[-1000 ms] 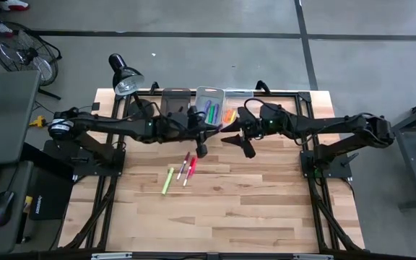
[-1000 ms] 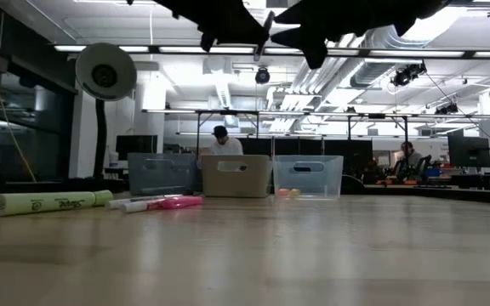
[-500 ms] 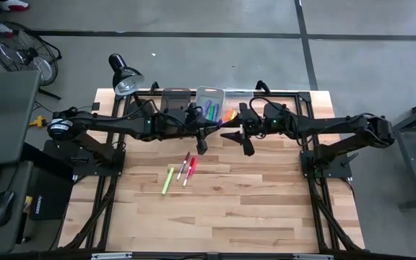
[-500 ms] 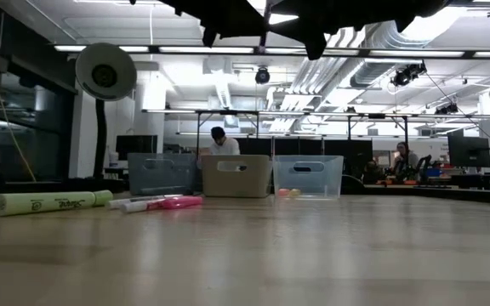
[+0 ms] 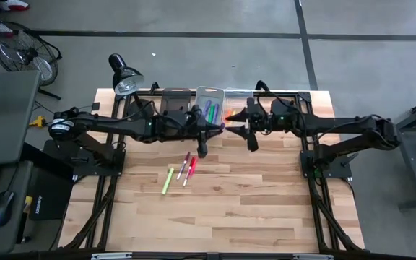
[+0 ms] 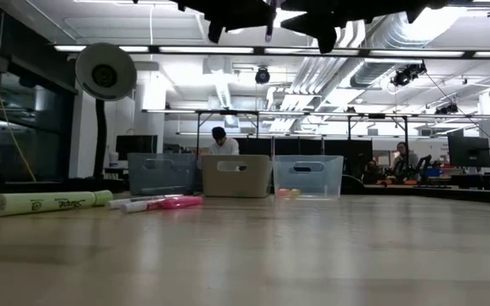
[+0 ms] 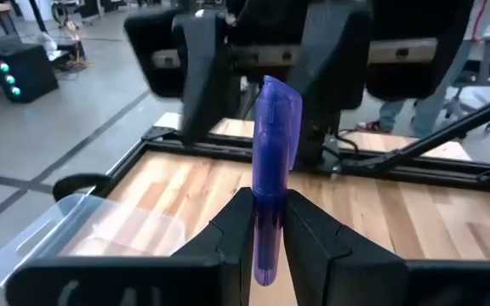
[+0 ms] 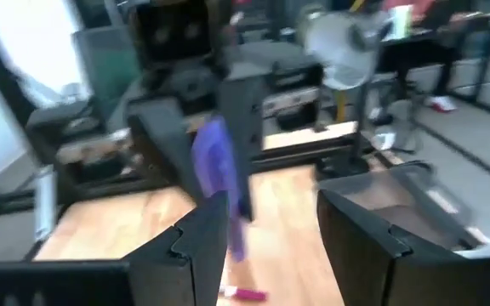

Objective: Pick & Place Markers
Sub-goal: Put the violet pen into the transparent bin

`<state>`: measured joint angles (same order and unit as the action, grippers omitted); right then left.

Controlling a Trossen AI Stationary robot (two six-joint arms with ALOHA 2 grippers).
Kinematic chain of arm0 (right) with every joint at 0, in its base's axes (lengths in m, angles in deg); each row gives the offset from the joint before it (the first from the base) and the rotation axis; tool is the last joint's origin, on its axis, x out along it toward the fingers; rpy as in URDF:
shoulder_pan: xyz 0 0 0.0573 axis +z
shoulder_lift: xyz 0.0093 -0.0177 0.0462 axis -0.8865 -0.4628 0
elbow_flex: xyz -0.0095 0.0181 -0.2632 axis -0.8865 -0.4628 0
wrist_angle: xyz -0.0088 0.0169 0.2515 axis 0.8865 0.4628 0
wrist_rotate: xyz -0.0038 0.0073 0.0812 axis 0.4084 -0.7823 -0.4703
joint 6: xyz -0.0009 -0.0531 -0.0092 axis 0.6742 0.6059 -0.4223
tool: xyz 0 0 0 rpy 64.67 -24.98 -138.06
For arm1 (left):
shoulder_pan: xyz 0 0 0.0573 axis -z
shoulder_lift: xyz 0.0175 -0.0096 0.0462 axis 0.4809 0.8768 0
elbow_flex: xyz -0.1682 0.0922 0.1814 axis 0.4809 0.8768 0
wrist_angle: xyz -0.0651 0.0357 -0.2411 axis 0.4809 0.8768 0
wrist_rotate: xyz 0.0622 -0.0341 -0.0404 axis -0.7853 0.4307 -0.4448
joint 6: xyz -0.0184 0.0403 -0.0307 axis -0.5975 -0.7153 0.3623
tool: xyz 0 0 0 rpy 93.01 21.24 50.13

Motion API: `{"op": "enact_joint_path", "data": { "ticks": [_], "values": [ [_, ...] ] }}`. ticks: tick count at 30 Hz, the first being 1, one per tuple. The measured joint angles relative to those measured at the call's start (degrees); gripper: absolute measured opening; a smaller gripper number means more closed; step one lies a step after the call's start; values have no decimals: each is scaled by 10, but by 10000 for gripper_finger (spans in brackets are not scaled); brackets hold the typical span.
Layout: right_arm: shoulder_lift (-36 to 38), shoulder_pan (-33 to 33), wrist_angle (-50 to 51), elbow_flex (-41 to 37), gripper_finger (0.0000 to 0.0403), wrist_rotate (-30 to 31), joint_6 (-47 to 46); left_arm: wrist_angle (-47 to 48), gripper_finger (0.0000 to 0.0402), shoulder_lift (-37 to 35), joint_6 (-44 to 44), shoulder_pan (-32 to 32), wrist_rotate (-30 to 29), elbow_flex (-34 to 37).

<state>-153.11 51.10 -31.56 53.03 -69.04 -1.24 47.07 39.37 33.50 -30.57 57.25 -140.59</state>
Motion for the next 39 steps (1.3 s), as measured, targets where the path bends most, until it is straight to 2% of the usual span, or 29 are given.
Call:
{"op": "enact_joint_path", "data": {
  "ticks": [4, 15, 23, 32, 39],
  "values": [
    [-11, 4, -10, 0, 169, -46, 8, -3, 49, 0, 0, 0, 1, 0],
    [-15, 6, -62, -1, 169, -63, 16, -4, 49, 0, 0, 0, 7, 0],
    [-53, 6, -121, -1, 169, -80, 7, -8, 49, -1, 2, 0, 6, 0],
    [-60, 6, -139, -1, 168, -80, 10, -8, 49, -1, 13, 0, 13, 0],
    [-60, 6, -141, -1, 123, -80, 12, -8, 49, -1, 13, 0, 13, 0]
  ]
}}
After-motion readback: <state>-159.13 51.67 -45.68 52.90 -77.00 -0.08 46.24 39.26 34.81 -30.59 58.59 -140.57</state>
